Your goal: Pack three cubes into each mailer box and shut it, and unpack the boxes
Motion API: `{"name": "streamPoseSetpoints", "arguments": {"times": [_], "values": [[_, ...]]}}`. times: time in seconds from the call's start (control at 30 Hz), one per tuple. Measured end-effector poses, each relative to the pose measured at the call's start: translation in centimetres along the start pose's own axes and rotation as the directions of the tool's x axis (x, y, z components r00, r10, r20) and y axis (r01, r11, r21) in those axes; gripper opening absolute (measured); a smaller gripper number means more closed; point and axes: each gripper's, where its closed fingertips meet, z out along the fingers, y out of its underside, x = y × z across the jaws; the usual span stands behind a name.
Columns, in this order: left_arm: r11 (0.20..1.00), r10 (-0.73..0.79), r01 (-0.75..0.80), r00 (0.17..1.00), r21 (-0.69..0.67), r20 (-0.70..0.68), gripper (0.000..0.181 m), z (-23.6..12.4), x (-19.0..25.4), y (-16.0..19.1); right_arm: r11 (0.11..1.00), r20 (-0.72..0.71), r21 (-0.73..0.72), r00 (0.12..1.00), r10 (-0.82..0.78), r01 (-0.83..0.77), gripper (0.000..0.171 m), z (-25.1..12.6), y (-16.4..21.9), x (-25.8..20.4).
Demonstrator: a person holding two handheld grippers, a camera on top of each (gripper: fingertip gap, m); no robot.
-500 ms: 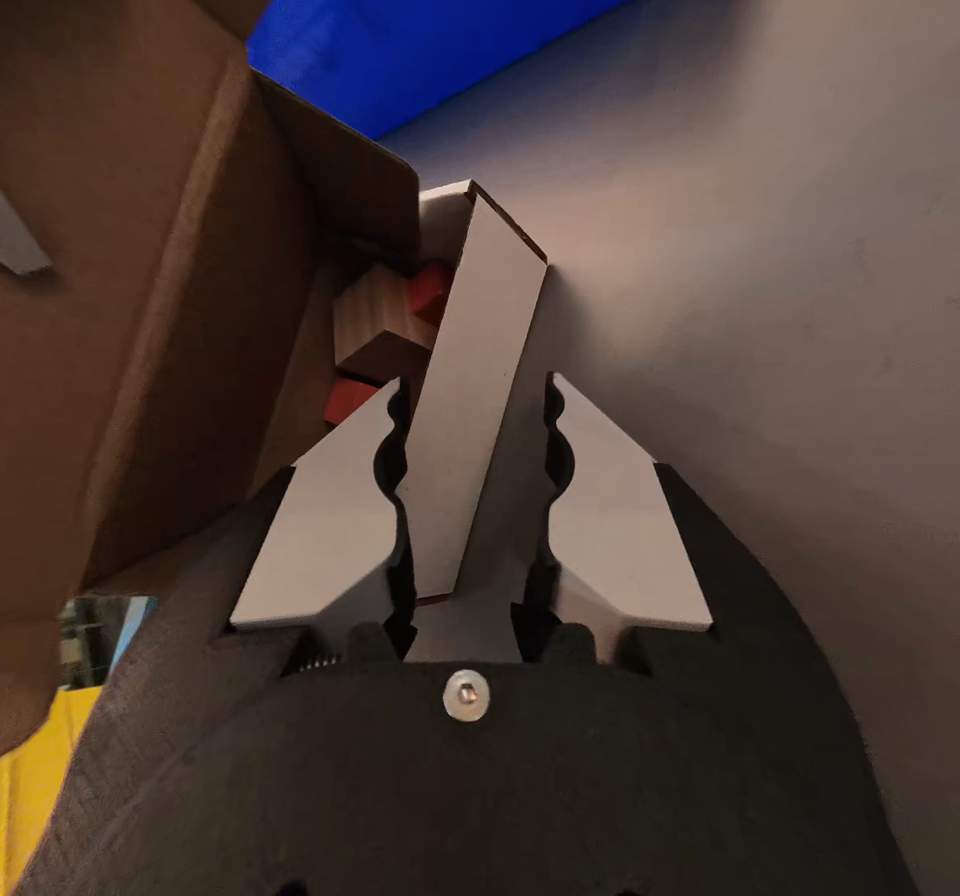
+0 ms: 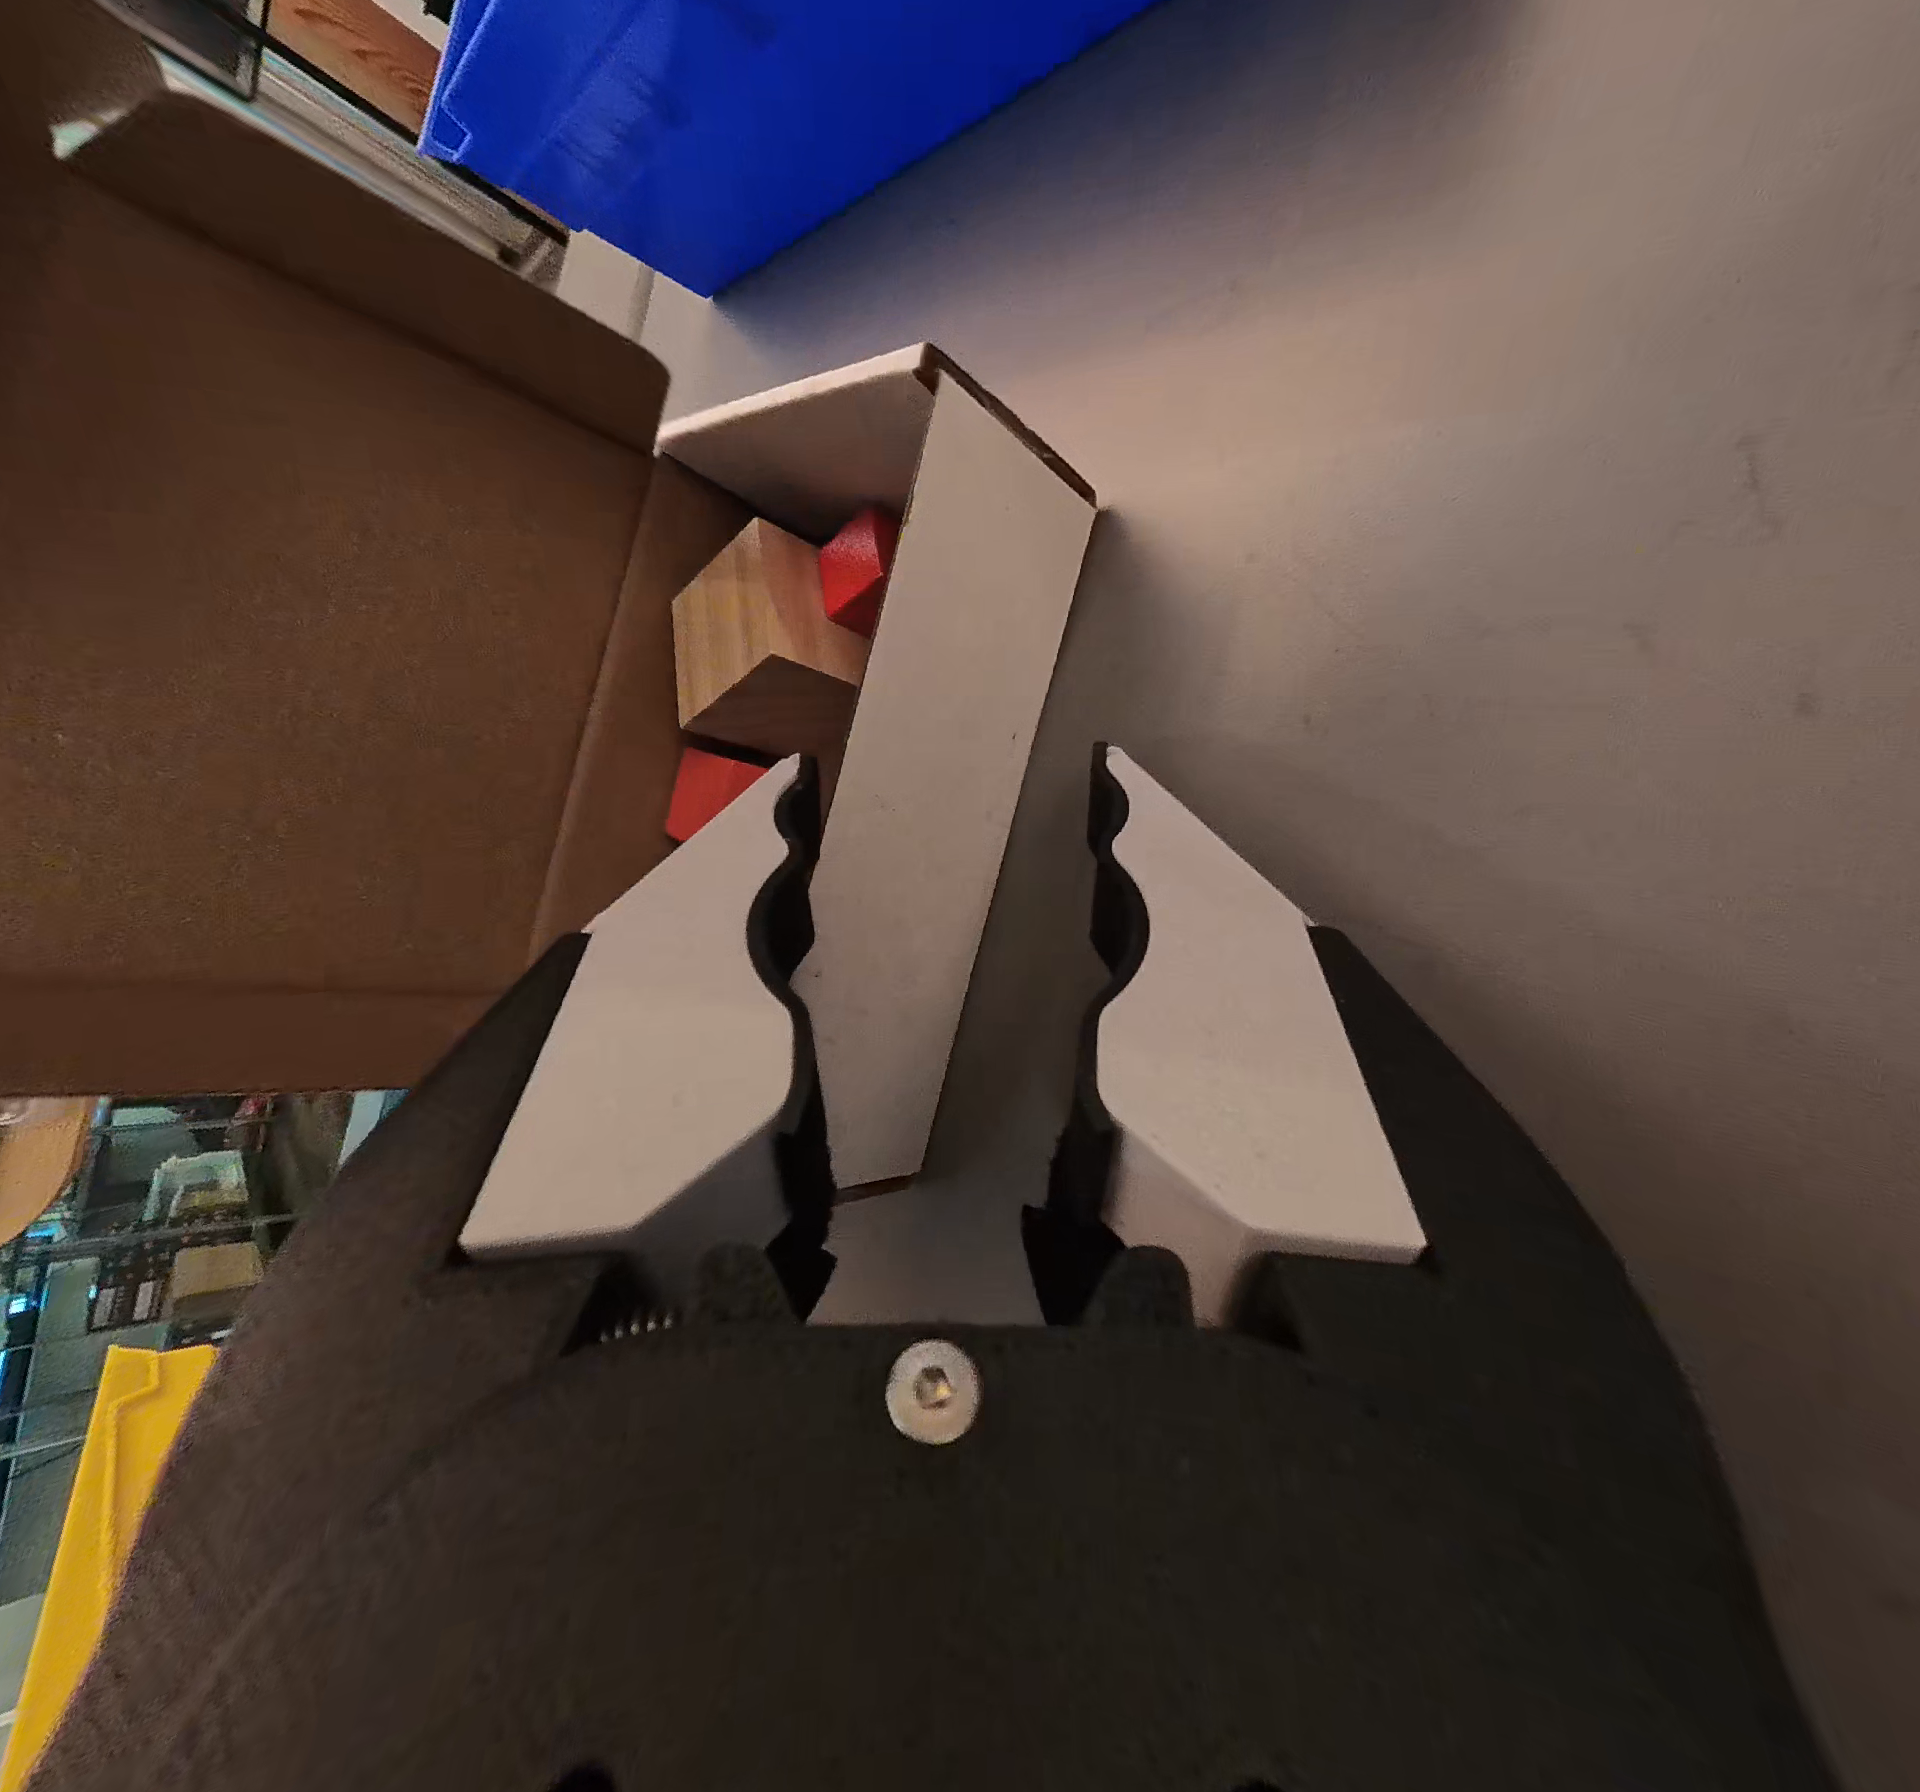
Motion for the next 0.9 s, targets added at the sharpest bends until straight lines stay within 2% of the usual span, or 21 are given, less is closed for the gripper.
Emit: {"name": "streamPoseSetpoints", "arguments": {"times": [0.3,0.53,0.7,0.9], "values": [[0.999,0.043,-0.042,0.997,-0.019,0.059,0.044,0.2,-0.5,0.1,0.967,-0.036,-0.235,0.993,-0.114,0.102,0.001,6.9,5.2,4.0],[1.000,0.011,-0.011,0.998,-0.011,0.057,0.044,0.2,-0.5,0.0,0.949,0.000,-0.316,1.000,-0.010,0.010,0.010,11.9,9.1,3.3],[0.999,-0.042,0.043,0.998,-0.007,0.054,0.043,0.4,-0.8,0.0,0.948,-0.024,-0.312,0.998,0.053,-0.058,0.015,13.4,9.9,3.0],[0.997,-0.082,0.082,0.996,0.002,0.047,0.039,0.5,-1.2,0.0,0.946,-0.153,-0.323,0.986,-0.064,0.012,0.030,12.2,8.2,5.2]]}}
